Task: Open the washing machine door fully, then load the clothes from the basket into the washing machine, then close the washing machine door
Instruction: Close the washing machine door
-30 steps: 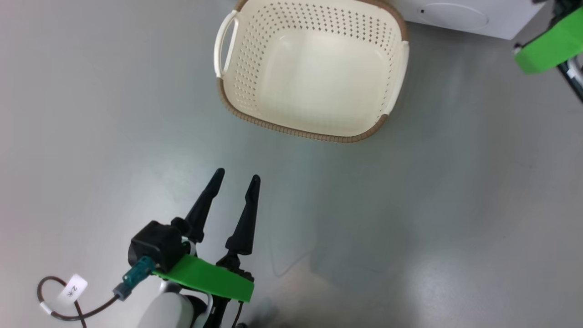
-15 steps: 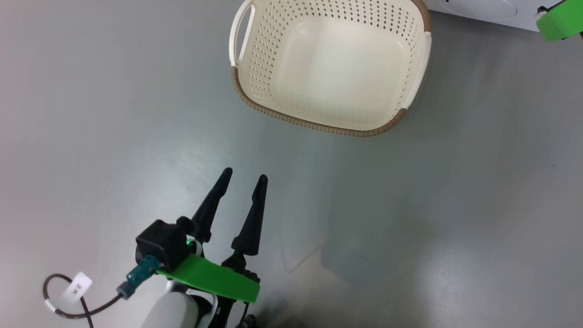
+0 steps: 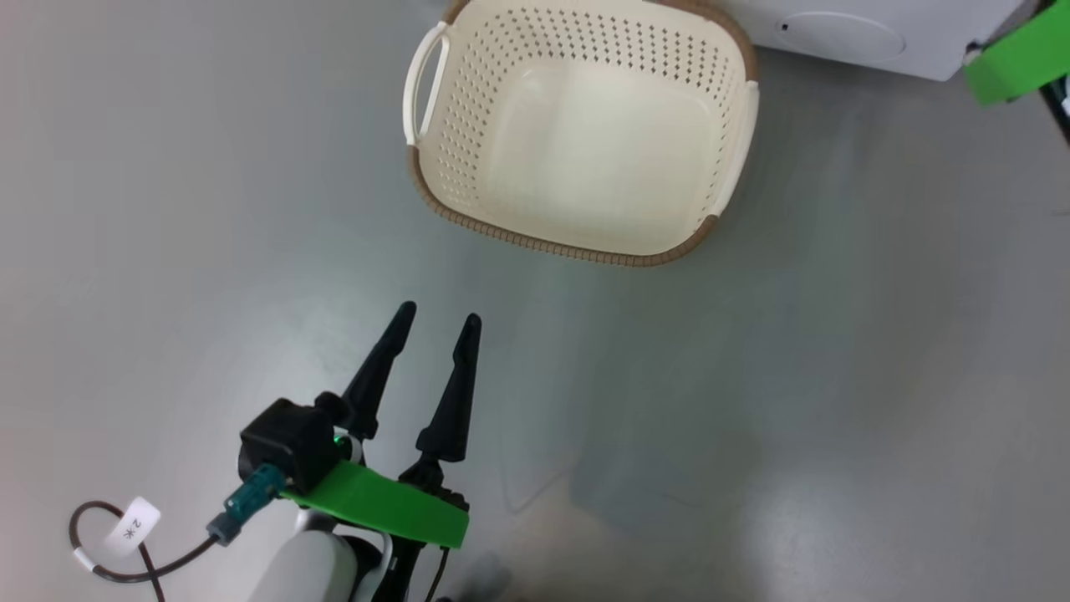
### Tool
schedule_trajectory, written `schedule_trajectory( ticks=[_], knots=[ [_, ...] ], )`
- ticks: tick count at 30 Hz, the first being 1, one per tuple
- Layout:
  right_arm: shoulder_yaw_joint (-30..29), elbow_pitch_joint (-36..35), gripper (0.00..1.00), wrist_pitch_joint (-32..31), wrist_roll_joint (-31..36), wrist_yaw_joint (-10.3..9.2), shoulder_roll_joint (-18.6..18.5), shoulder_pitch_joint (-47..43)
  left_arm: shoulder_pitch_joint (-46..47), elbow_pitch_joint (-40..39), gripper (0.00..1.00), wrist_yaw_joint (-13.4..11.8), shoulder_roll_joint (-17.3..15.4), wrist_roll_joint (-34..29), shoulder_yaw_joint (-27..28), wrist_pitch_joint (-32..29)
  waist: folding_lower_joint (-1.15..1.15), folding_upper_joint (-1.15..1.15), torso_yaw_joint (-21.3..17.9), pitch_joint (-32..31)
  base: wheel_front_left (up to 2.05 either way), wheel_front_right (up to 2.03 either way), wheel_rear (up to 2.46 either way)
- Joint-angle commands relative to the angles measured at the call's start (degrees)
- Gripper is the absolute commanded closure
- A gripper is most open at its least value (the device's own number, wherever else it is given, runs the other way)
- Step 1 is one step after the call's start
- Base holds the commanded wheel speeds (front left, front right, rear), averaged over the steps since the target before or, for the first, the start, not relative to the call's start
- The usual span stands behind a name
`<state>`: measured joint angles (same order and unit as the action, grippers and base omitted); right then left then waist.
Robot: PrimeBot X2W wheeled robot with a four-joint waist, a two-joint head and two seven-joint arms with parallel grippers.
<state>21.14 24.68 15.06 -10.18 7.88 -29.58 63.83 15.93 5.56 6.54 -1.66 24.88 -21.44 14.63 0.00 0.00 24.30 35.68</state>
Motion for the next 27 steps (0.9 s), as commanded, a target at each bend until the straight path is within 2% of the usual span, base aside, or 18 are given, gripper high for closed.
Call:
schedule_trajectory(
  ticks=[1, 5, 11, 19, 27],
  knots=[
    [0.36, -2.04, 1.0, -0.06, 0.47, -0.39, 0.96, -3.85, 0.23, -0.65, 0.0, -0.1, -1.21, -1.12, 2.59, 0.37, 0.0, 0.0, -1.51, -1.86, 0.0, 0.0, 0.0],
    [-0.06, -3.99, 1.0, -0.06, 0.13, -0.39, 1.87, -8.11, 0.01, -0.29, 0.0, 0.08, -1.21, -2.23, 3.66, 0.37, 0.0, 0.0, -3.39, -4.32, 0.0, 0.0, 0.0],
    [-3.41, -7.83, 1.0, -0.06, 0.17, -0.39, 5.23, -16.79, -0.53, 0.56, 0.0, 0.42, -1.21, -3.64, 5.75, 0.37, 0.0, 0.0, -6.93, -8.8, 0.0, 0.0, 0.0],
    [-13.04, -13.61, 1.0, -0.06, 0.72, -0.39, 12.51, -29.46, -2.65, 1.3, 0.0, 0.73, -1.21, -5.43, 8.84, 0.37, 0.0, 0.0, -12.28, -15.32, 0.0, 0.0, 0.0],
    [-18.49, -18.71, 1.0, -0.06, 2.95, -0.39, 18.69, -38.22, -4.44, 1.05, 0.0, 0.85, -1.21, -5.75, 11.22, 0.37, 0.0, 0.0, -16.44, -19.27, 0.0, 0.0, 0.0]
  ],
)
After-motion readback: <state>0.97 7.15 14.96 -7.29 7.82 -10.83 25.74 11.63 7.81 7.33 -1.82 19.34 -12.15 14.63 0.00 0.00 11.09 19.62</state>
